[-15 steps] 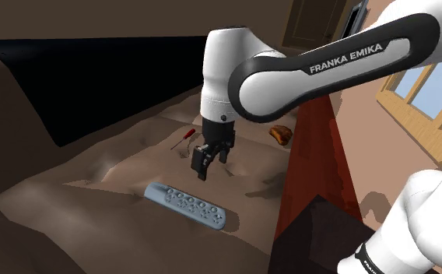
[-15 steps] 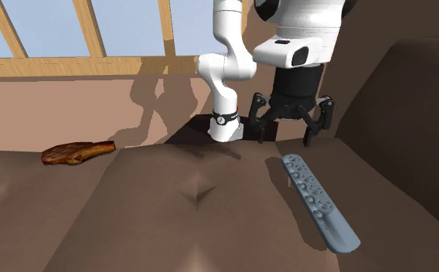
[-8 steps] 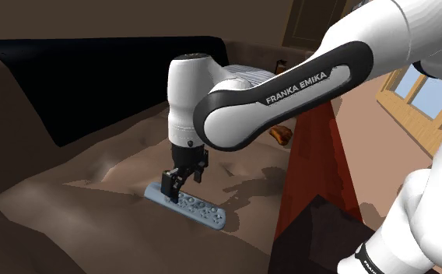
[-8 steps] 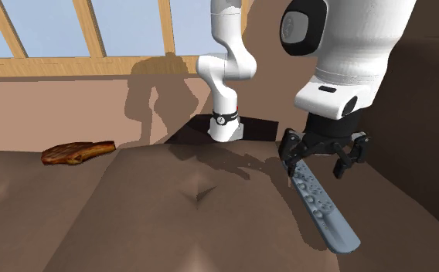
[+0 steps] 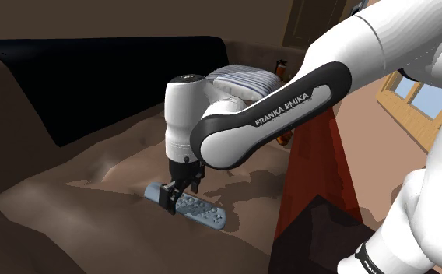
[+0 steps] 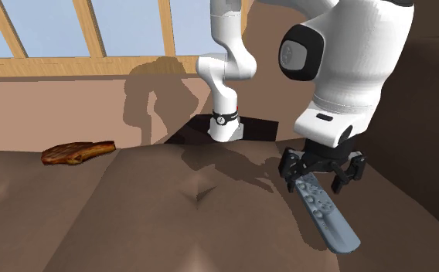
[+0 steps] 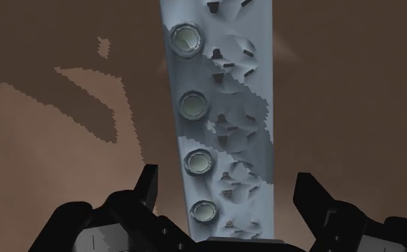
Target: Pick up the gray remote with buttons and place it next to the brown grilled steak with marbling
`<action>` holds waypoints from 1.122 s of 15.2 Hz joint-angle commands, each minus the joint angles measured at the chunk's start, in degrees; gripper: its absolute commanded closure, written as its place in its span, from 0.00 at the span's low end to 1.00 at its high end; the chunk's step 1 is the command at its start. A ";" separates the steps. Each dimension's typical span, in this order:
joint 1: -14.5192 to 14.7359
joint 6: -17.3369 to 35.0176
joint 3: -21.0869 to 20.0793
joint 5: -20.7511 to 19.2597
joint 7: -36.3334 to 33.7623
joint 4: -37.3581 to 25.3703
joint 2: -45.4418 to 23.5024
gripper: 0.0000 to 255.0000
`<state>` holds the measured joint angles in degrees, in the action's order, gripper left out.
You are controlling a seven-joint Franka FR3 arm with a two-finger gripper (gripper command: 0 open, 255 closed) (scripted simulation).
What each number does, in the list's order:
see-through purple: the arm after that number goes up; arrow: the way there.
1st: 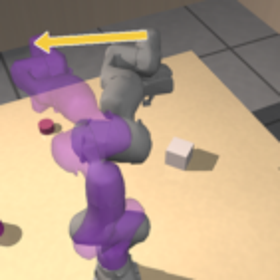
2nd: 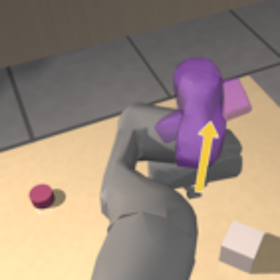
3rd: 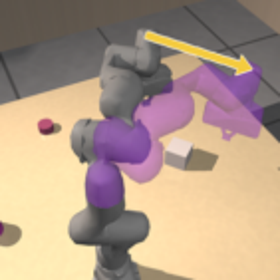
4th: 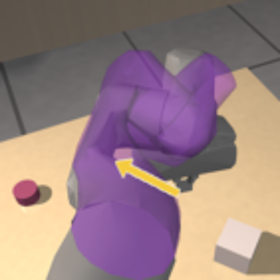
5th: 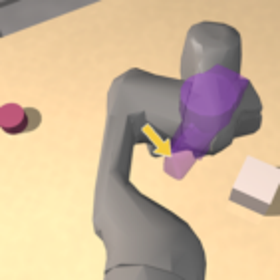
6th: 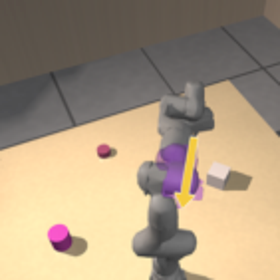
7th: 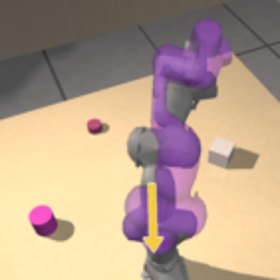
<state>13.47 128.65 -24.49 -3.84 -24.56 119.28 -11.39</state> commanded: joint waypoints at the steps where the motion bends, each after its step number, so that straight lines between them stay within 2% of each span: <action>1: 0.05 0.34 0.00 -0.07 -0.10 0.23 -0.09 0.00; 7: 0.05 0.33 0.00 -0.07 -0.10 0.22 -0.09 0.00; 8: 0.05 0.33 0.00 -0.07 -0.10 0.22 -0.09 1.00; 17: 0.05 0.34 0.00 -0.07 -0.10 0.23 -0.09 1.00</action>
<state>13.52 128.99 -24.50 -3.92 -24.65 119.49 -11.48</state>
